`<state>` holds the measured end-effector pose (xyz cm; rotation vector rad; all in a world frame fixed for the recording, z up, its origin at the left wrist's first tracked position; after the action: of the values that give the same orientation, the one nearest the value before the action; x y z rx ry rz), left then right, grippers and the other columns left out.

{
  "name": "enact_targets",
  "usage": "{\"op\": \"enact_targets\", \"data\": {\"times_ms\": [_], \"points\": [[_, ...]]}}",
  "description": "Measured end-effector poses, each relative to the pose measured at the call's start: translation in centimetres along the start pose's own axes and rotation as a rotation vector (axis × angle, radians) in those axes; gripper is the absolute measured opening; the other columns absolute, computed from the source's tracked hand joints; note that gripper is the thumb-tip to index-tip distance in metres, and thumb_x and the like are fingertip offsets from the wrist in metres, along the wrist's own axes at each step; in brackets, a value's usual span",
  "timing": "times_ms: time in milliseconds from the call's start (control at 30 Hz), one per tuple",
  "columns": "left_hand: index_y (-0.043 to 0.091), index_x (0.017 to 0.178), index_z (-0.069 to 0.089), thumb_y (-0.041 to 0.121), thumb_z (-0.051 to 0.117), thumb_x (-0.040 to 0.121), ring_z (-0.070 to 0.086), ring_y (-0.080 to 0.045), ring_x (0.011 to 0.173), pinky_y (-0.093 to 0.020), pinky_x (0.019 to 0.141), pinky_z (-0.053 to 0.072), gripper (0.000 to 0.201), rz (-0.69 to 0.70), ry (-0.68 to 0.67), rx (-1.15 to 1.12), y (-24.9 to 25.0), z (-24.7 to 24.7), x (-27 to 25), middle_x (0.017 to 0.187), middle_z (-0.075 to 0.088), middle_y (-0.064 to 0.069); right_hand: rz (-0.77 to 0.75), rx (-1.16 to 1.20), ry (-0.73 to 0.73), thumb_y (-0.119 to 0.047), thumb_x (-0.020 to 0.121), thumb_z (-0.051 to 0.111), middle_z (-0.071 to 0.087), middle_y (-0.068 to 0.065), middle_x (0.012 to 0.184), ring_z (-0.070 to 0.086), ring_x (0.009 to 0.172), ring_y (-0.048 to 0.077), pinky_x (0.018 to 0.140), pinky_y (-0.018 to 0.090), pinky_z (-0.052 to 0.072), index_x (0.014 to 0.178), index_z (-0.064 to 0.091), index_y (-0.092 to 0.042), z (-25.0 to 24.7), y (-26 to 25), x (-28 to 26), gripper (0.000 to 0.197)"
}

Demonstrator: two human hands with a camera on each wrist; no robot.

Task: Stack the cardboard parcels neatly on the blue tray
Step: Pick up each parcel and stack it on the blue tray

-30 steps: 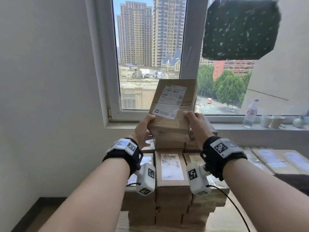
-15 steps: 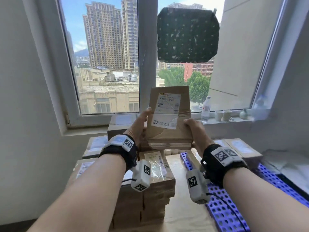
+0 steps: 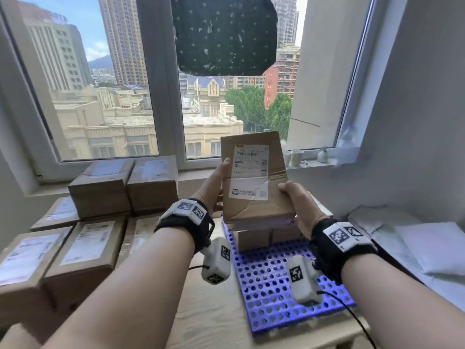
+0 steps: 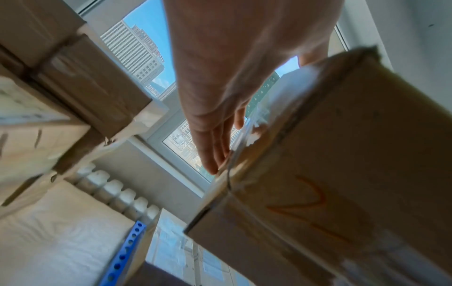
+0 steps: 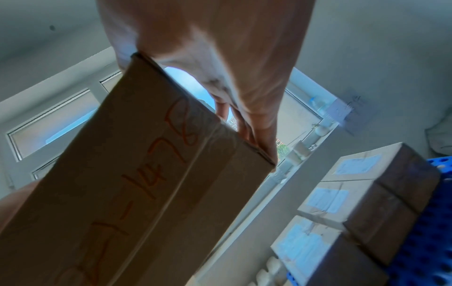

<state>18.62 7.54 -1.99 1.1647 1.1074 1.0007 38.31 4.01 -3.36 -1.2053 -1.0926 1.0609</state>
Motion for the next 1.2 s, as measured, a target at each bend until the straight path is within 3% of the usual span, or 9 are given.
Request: {"op": "enact_targets", "data": {"times_ms": [167,367,500,567,633,833,967,1067,1200], "points": [[0.027,0.096,0.065,0.064,0.041,0.093,0.065,-0.022,0.086,-0.043,0.097,0.050,0.044,-0.073,0.058,0.008,-4.0,4.7,0.6,0.089,0.070,-0.002,0.026,-0.006,-0.071,-0.033,0.061,0.060,0.056,0.008,0.079,0.052,0.070,0.021,0.060,0.029,0.042,0.078,0.057,-0.016,-4.6,2.7,0.3,0.025],[0.022,0.095,0.060,0.057,0.044,0.094,0.061,-0.022,0.078,-0.038,0.087,0.051,0.038,-0.193,0.104,0.009,-9.0,6.9,1.1,0.085,0.064,-0.005,0.154,-0.090,-0.167,-0.030,0.087,0.059,0.071,0.008,0.105,0.068,0.092,0.023,0.079,0.033,0.055,0.113,0.062,-0.011,-6.8,7.7,0.9,0.032],[0.018,0.098,0.061,0.056,0.045,0.094,0.061,-0.022,0.075,-0.033,0.073,0.051,0.041,-0.306,0.089,0.058,-12.5,6.8,1.9,0.083,0.063,-0.006,0.262,-0.176,-0.143,-0.061,0.064,0.072,0.066,0.004,0.126,0.063,0.116,0.023,0.106,0.044,0.046,0.130,0.057,-0.019,-7.1,11.8,1.9,0.080],[0.017,0.097,0.061,0.055,0.046,0.094,0.061,-0.022,0.074,-0.034,0.074,0.051,0.041,-0.358,0.091,0.065,-14.4,6.4,2.7,0.082,0.063,-0.006,0.318,-0.230,-0.139,-0.063,0.075,0.068,0.063,0.002,0.131,0.060,0.119,0.022,0.109,0.044,0.043,0.133,0.056,-0.019,-6.9,13.6,2.1,0.074],[0.017,0.092,0.061,0.053,0.047,0.094,0.061,-0.023,0.074,-0.035,0.076,0.051,0.038,-0.415,0.069,0.077,-16.3,6.1,3.7,0.080,0.063,-0.006,0.362,-0.310,-0.115,-0.051,0.093,0.056,0.060,0.006,0.133,0.058,0.121,0.024,0.109,0.043,0.042,0.133,0.056,-0.011,-7.0,15.1,2.8,0.057],[0.012,0.109,0.059,0.052,0.056,0.085,0.064,-0.033,0.089,-0.045,0.081,0.056,0.047,-0.593,0.010,0.095,-20.2,5.2,6.5,0.103,0.064,-0.016,0.508,-0.579,-0.098,-0.052,0.099,0.044,0.054,0.013,0.139,0.052,0.125,0.030,0.108,0.039,0.039,0.138,0.052,-0.001,-7.4,18.1,5.7,0.065],[0.008,0.120,0.054,0.053,0.061,0.083,0.064,-0.037,0.091,-0.044,0.075,0.055,0.059,-0.698,-0.027,0.103,-21.8,4.9,7.8,0.106,0.064,-0.018,0.588,-0.656,-0.119,-0.054,0.096,0.048,0.067,0.012,0.102,0.065,0.092,0.029,0.081,0.037,0.052,0.115,0.063,-0.004,-7.9,20.0,6.6,0.055],[0.002,0.128,0.051,0.049,0.060,0.086,0.063,-0.035,0.088,-0.043,0.069,0.055,0.064,-0.753,-0.037,0.114,-23.2,5.1,8.3,0.109,0.062,-0.019,0.635,-0.689,-0.136,-0.050,0.097,0.051,0.066,0.011,0.102,0.065,0.095,0.030,0.082,0.038,0.051,0.103,0.060,-0.005,-8.1,21.2,7.1,0.045],[0.002,0.132,0.050,0.045,0.058,0.087,0.062,-0.033,0.086,-0.041,0.064,0.054,0.063,-0.797,-0.028,0.124,-24.6,5.2,8.9,0.107,0.059,-0.018,0.652,-0.778,-0.188,-0.049,0.097,0.050,0.061,0.010,0.086,0.056,0.070,0.025,0.060,0.029,0.040,0.099,0.060,-0.004,-7.9,22.4,8.4,0.046]]}}
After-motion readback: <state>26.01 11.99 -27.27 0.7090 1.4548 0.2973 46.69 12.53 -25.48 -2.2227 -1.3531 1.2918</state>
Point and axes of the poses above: each hand's wrist, its own x-axis towards the middle knuckle, its own z-axis out of the palm, y = z × x, the point moved 6 cm from there along x, towards the middle knuckle
